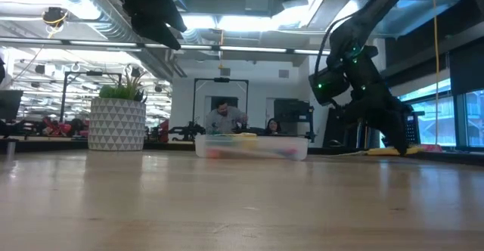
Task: Pack school essentials
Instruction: Put the yellow scissors into the orange supply box
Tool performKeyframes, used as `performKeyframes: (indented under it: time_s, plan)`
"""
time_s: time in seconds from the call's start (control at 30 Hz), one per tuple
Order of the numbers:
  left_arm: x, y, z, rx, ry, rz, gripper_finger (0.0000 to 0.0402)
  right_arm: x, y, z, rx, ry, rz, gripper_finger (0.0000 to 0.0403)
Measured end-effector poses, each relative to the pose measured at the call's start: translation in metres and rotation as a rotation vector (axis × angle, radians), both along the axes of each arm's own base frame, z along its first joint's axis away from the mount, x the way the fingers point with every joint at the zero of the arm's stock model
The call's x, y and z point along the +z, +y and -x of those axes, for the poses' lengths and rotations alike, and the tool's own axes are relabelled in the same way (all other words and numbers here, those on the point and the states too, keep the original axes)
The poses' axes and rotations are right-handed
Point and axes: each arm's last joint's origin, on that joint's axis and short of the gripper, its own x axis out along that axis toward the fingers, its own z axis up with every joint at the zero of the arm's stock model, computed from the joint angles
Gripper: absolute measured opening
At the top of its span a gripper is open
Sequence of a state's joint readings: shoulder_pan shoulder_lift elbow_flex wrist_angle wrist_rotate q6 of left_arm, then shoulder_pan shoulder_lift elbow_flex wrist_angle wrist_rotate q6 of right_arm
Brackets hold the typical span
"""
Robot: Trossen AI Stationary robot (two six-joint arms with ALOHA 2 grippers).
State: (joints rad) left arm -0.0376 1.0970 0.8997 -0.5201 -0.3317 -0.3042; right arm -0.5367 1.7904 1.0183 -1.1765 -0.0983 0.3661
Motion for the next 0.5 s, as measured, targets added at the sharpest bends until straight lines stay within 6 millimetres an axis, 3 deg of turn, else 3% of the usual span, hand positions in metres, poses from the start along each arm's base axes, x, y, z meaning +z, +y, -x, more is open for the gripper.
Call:
performKeyframes:
  time_s: [0.5]
  plan:
    - [0.000,0.000,0.000,-0.001,0.001,-0.001,0.0400,0.060,0.031,0.009,0.066,-0.133,0.103,0.0018]
